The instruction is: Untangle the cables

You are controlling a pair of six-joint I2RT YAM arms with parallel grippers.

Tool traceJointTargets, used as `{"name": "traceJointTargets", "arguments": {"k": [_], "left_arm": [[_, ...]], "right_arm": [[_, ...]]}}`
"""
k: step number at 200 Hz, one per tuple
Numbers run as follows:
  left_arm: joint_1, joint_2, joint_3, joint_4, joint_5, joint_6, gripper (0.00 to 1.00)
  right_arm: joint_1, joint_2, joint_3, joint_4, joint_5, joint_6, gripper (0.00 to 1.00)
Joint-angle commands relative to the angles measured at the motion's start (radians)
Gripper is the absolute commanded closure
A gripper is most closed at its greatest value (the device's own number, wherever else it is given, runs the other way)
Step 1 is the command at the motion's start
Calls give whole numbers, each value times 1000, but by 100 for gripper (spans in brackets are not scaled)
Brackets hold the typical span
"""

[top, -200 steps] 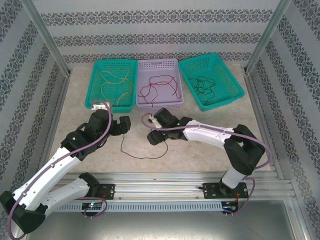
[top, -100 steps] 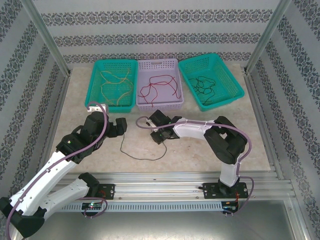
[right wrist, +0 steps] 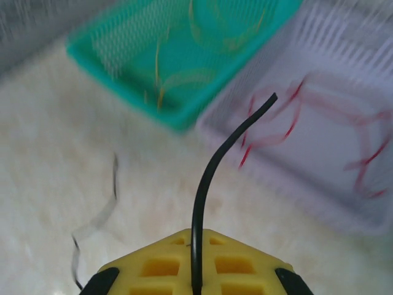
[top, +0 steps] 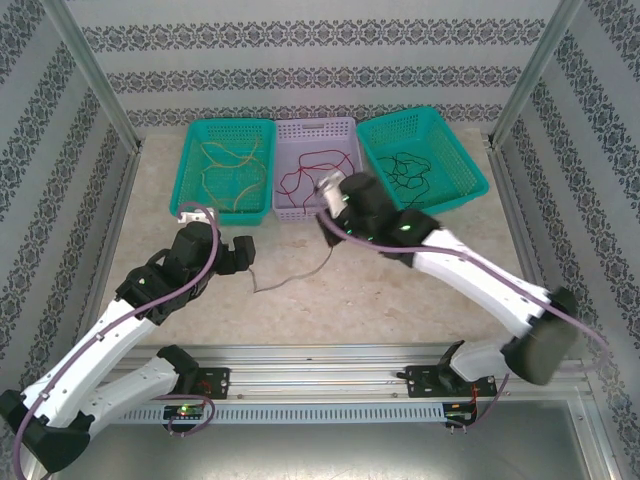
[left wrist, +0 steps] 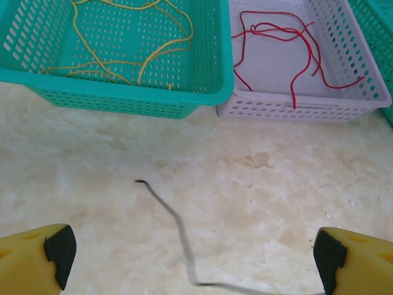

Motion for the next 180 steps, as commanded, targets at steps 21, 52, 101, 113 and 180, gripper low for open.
{"name": "traceJointTargets", "arguments": {"k": [21, 52, 101, 113, 180], "left_arm": [[16, 15, 9, -9, 20, 21, 0], [16, 26, 0, -1, 37, 14, 0], [16, 41, -20, 20, 59, 3, 0], [16, 46, -28, 30, 65, 0, 0], [16, 64, 4, 48, 90, 35, 0]], "right_arm": [[-152, -123, 235, -147, 13, -30, 100], [-251, -95, 450, -200, -19, -35, 100], [-425, 50, 855, -303, -82, -8, 100], [-465, 77, 898, -289, -104, 13, 100], [-638, 258, 1051, -270, -113, 70, 100]]}}
